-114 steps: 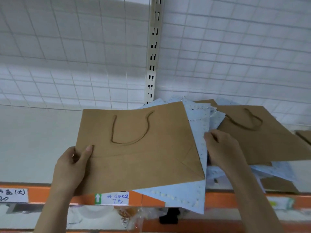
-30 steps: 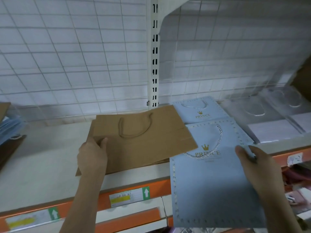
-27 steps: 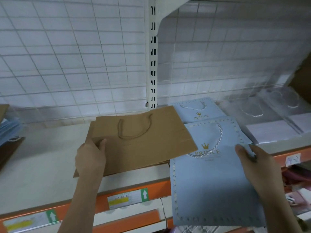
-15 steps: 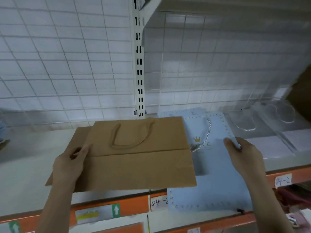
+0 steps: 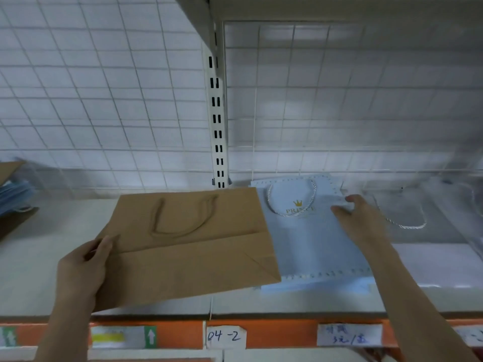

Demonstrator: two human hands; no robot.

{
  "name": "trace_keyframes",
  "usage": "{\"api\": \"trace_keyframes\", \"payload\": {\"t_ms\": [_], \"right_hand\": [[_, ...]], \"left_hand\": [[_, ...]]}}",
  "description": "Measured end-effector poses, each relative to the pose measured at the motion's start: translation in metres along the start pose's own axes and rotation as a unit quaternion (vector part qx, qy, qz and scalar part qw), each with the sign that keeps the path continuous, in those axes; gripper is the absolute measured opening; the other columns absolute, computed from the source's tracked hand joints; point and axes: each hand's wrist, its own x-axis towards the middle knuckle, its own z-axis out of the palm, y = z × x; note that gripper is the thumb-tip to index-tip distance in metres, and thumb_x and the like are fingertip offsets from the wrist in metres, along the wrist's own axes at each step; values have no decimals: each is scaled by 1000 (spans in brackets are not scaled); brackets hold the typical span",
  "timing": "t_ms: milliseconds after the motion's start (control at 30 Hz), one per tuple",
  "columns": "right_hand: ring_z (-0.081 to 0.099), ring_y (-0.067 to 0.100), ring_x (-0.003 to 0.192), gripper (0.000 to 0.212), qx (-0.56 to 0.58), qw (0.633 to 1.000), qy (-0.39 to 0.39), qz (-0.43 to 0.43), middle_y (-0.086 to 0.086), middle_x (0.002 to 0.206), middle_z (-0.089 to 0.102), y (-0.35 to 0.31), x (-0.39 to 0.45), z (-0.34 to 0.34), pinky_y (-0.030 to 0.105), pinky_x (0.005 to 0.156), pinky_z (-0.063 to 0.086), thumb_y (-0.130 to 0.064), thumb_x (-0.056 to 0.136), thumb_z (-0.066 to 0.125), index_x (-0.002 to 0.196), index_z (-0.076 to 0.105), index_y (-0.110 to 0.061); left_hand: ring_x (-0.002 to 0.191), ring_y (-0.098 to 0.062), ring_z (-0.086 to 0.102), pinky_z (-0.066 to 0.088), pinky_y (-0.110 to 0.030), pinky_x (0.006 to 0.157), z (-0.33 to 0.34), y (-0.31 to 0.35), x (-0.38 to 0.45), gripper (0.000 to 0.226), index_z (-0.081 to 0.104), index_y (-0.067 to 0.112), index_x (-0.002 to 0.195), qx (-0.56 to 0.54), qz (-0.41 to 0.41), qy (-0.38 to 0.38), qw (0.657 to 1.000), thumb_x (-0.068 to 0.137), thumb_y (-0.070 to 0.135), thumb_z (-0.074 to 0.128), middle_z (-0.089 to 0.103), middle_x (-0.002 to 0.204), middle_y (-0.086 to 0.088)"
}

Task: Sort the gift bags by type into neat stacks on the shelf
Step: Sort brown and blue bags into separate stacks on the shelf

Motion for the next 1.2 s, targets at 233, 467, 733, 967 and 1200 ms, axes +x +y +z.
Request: {"api": "trace_keyframes", "payload": {"t_ms": [233, 467, 733, 967, 1200], "right_hand": [[52, 43, 98, 36, -72, 996, 33, -33, 30, 108, 52, 4, -6, 17, 41, 82, 40, -21, 93, 48, 120, 48, 3], [48, 43, 100, 37, -100, 992, 30, -64, 29, 108, 50, 12, -10, 24, 42, 89, 38, -24, 94, 48, 122, 52, -1], [49, 42, 96, 25, -151, 975, 75, -146, 28, 100, 53, 14, -13, 22, 44, 88, 38, -15, 88, 57, 101, 64, 6], [62, 38, 78, 15, -74, 954, 104, -272, 20, 88, 63, -22, -64, 44, 43, 70, 53, -2, 80, 65, 93, 66, 4], [64, 30, 70, 18, -32, 949, 61, -308, 11, 78, 63, -67, -120, 72, 33, 61, 54, -14, 81, 57, 90, 67, -3]], "left_hand": [[111, -35, 52, 39, -39, 93, 6, 3, -1, 37, 61, 4, 120, -7, -6, 3, 1000, 91, 26, 56, 60, 121, -19], [109, -37, 51, 39, -39, 89, -5, 5, 2, 35, 61, 4, 117, -14, -14, 19, 1000, 91, 26, 55, 60, 119, -19], [109, -35, 52, 39, -40, 90, -9, 7, -7, 35, 62, 5, 118, -5, -3, 9, 1000, 91, 28, 55, 60, 119, -18], [106, -36, 52, 38, -39, 89, -12, 11, 2, 37, 61, 3, 118, 38, 28, 3, 999, 91, 28, 55, 61, 115, -21], [107, -37, 53, 39, -39, 91, -21, 11, 56, 38, 64, 4, 115, 129, 64, -26, 989, 91, 32, 55, 63, 114, -19]]}}
